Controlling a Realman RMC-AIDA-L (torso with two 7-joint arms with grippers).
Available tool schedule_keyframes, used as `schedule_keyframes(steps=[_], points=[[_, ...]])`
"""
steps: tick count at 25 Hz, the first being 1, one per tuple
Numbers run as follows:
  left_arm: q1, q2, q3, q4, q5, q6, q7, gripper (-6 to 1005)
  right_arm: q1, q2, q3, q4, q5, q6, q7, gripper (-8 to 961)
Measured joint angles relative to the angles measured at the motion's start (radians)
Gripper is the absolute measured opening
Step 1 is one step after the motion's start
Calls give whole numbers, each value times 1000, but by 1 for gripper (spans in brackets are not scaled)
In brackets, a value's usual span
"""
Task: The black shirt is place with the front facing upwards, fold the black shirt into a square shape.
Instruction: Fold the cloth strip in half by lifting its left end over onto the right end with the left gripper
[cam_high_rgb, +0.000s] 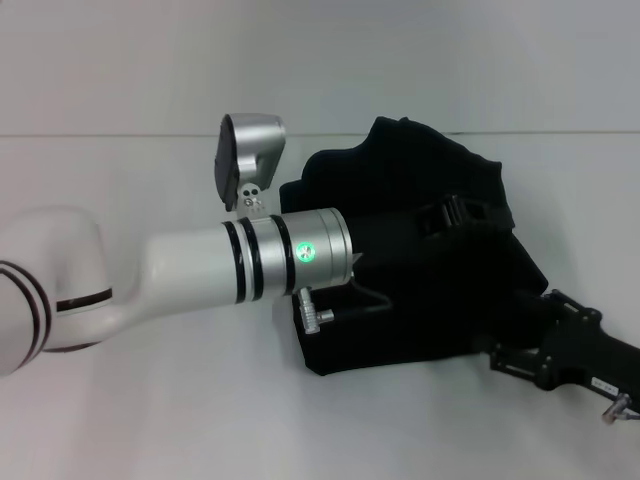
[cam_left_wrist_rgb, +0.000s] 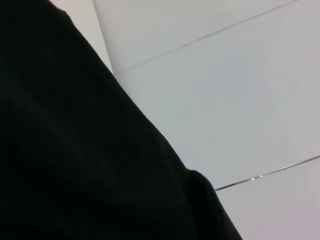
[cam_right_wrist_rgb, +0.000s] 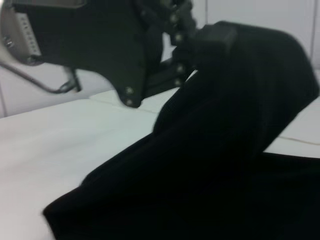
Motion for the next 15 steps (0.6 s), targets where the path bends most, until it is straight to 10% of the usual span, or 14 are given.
schedule_keyframes(steps=[15], points=[[-20, -1, -6, -121, -1, -109, 123, 46, -18, 0, 249, -1, 0, 55, -5, 945]])
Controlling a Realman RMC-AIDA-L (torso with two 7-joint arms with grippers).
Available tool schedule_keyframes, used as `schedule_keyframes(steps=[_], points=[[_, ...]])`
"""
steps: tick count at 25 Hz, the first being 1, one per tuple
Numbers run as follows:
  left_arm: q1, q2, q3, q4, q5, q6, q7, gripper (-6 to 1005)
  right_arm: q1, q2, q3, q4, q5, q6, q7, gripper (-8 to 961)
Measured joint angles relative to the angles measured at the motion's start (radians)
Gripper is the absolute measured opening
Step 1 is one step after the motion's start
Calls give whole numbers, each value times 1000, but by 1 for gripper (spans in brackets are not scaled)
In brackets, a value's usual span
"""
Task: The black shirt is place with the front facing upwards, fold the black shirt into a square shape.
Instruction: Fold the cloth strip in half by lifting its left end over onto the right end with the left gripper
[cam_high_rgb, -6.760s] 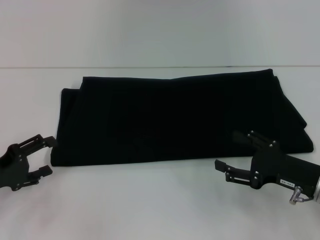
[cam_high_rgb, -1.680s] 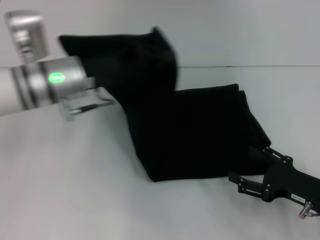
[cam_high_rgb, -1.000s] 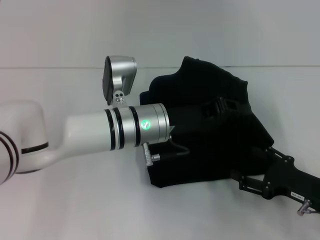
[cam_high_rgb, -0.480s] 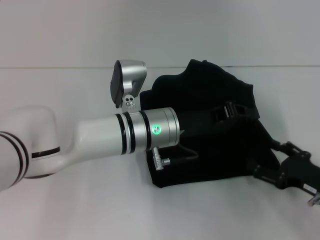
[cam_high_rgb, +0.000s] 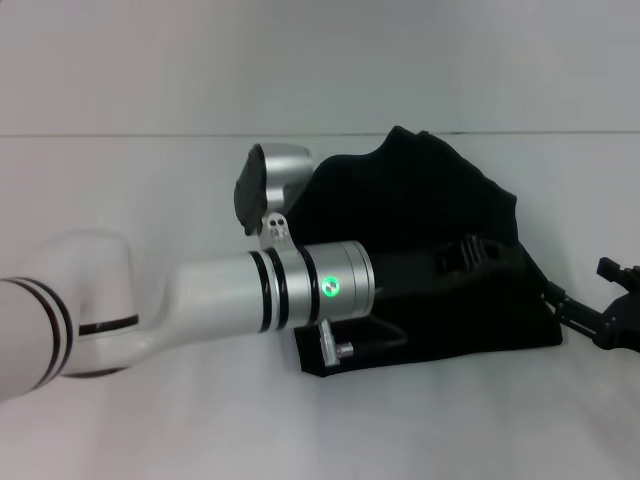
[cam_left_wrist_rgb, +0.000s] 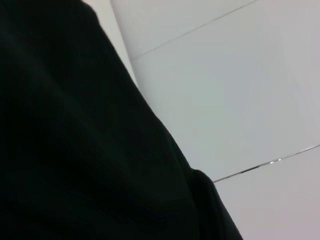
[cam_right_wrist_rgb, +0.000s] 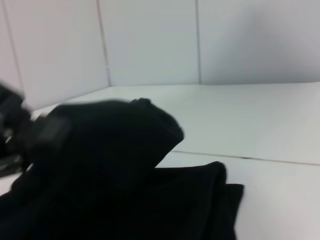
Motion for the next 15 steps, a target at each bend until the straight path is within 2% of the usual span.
schedule_keyframes(steps=[15], points=[[-1, 0, -13, -37, 11, -36, 40, 81, 0, 2, 120, 2, 1, -1, 2, 945]])
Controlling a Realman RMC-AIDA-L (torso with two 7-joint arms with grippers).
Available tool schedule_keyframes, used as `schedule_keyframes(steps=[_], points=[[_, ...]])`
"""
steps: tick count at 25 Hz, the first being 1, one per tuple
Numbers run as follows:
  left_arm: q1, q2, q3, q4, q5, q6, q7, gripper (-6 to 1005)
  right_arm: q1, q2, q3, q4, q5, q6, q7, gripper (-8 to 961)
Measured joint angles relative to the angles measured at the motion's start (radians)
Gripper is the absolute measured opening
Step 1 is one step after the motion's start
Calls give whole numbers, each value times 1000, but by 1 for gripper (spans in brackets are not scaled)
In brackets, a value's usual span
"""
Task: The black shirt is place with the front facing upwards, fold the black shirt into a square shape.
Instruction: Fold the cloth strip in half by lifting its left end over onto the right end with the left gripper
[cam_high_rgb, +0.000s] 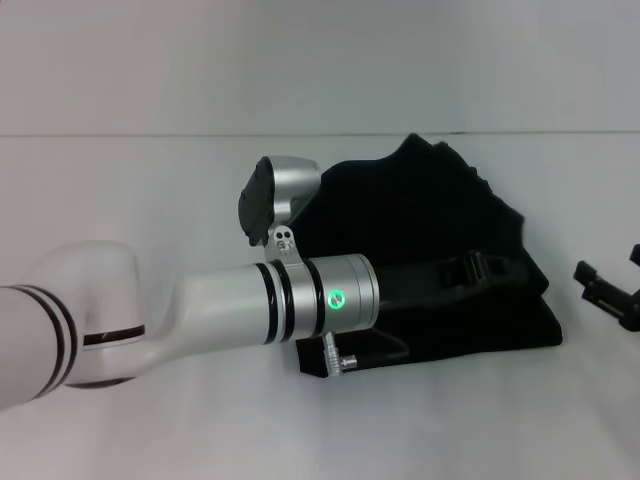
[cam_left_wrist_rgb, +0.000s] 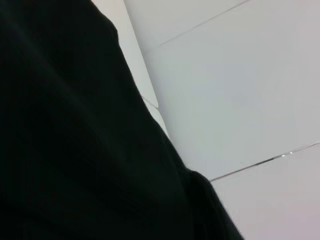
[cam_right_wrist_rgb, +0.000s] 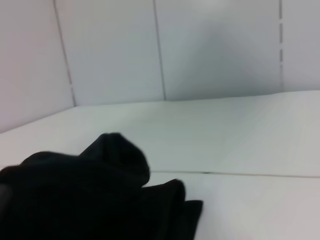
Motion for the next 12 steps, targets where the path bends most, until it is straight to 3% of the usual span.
schedule_keyframes(steps=[4, 12], points=[[2, 0, 0, -2, 0, 20, 6, 90, 0, 0, 57, 0, 1, 1, 2, 945], [14, 6, 10, 24, 12, 125, 6, 394, 6, 0, 180, 6, 1, 3, 19, 944]])
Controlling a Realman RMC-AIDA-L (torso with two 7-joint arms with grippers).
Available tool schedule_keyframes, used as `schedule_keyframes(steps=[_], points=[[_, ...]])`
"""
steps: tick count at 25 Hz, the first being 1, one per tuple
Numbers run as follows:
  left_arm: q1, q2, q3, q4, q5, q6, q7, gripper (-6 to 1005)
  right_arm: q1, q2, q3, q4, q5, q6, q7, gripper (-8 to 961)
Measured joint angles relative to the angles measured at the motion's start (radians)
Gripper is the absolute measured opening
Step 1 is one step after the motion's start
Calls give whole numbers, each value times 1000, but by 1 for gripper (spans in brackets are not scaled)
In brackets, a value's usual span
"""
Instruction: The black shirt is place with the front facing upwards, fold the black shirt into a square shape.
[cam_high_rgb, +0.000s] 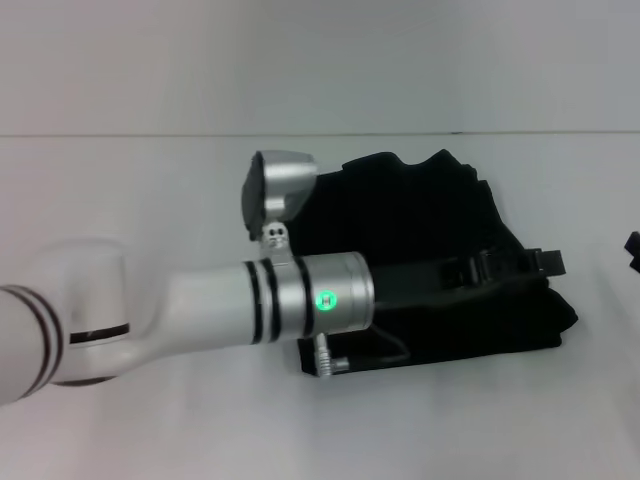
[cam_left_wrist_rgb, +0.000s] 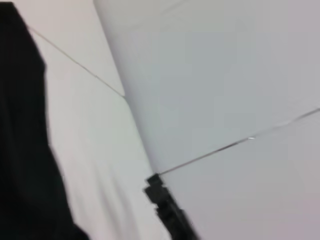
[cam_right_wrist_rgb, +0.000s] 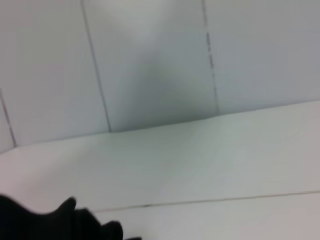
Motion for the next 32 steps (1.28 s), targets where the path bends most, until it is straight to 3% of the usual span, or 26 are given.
schedule_keyframes(steps=[5, 10, 13, 17, 19, 22, 29, 32], points=[[87, 1, 35, 141, 1, 203, 76, 597, 36, -20, -53, -46, -54, -2, 260, 944], [241, 10, 73, 402, 0, 444, 234, 823, 100, -72, -241, -205, -167, -94, 671, 944], [337, 26, 110, 543, -3, 498, 249, 920, 143, -119, -350, -290, -203, -164, 911, 944], [396, 62, 137, 572, -1, 551, 310, 951, 230, -207, -512, -334, -260, -191, 1257, 944], [413, 75, 153, 568, 2, 604, 394, 951, 280, -234, -568, -340, -310, -191, 1384, 944], [445, 83, 165, 569, -1, 660, 518, 950, 357, -237, -593, -359, -429, -175, 1502, 944], [483, 118, 160, 568, -4, 660, 563, 948, 484, -180, -642, -280, -628, 3, 1605, 944], [495, 123, 158, 564, -6, 659, 561, 947, 496, -172, -657, -250, -628, 46, 1607, 944]])
